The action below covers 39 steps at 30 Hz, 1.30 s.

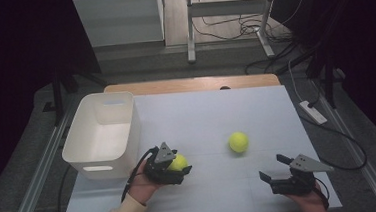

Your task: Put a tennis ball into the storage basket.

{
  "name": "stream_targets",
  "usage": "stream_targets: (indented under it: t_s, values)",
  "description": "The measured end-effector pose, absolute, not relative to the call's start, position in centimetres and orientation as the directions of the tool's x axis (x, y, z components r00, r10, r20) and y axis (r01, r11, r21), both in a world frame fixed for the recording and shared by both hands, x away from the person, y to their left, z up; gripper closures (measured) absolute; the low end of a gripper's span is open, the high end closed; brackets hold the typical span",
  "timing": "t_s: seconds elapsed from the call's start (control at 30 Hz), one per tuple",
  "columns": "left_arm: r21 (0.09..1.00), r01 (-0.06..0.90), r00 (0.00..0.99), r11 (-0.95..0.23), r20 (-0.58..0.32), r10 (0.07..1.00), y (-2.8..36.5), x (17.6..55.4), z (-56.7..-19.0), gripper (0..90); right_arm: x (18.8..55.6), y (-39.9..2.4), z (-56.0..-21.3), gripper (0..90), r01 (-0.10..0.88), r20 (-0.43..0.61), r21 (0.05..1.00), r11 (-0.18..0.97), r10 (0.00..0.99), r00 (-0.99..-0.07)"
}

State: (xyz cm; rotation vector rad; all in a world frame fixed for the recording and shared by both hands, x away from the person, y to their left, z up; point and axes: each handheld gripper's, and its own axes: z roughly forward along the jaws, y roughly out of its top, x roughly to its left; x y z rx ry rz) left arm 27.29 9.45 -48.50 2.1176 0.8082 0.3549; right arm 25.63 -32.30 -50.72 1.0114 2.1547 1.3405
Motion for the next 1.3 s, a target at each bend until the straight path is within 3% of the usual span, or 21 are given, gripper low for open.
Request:
stream_targets:
  t_s: [0.63, 1.3]
  values:
    - [0.881, 0.347, 0.723, -0.321, -0.034, 0.69, 11.8, 26.0, -45.6, 26.5, 25.6, -32.3, -50.7, 8.6, 0.36, 0.03, 0.892, 0.275, 0.756, -0.654]
    - [0.916, 0.309, 0.699, -0.255, -0.037, 0.714, 13.3, 25.3, -44.1, 26.5, 25.6, -32.3, -50.6, 8.7, 0.359, 0.029, 0.892, 0.275, 0.757, -0.652]
